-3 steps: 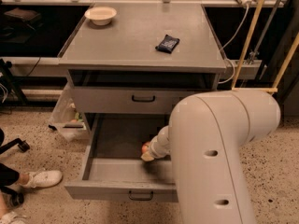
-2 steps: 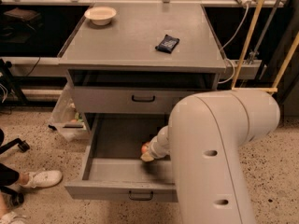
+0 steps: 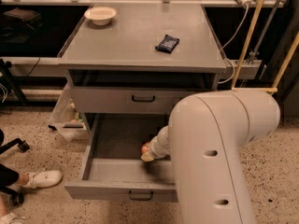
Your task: Place apple into middle drawer
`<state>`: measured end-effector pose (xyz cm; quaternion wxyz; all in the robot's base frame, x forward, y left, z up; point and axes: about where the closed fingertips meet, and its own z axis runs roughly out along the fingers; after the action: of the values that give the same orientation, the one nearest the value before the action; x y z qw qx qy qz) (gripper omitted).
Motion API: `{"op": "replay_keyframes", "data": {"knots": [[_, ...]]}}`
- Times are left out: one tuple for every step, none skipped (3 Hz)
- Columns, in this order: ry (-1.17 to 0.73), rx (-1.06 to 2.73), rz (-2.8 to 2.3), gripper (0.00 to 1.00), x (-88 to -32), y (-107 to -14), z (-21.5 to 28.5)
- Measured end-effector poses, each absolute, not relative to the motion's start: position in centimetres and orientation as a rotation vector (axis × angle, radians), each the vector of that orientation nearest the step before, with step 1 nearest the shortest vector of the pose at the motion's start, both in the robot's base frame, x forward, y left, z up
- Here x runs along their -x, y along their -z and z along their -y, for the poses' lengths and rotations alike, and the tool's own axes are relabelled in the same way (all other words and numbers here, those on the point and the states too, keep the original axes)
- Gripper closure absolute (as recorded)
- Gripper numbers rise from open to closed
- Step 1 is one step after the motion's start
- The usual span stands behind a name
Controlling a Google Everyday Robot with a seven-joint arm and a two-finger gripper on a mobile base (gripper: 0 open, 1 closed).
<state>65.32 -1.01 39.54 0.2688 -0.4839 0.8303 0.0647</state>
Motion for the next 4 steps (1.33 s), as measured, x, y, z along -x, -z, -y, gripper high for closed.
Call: {"op": "replay_keyframes", "data": {"knots": [[-0.175, 1.305, -2.239, 0.11, -65.3, -39.5, 1.0], [-0.175, 1.305, -2.239, 0.0, -65.3, -39.5, 1.0], [-0.175, 1.305, -2.239, 0.0, -65.3, -39.5, 1.0], [-0.152, 1.243, -2.277, 0.0, -64.6, -41.2, 3.5]]}}
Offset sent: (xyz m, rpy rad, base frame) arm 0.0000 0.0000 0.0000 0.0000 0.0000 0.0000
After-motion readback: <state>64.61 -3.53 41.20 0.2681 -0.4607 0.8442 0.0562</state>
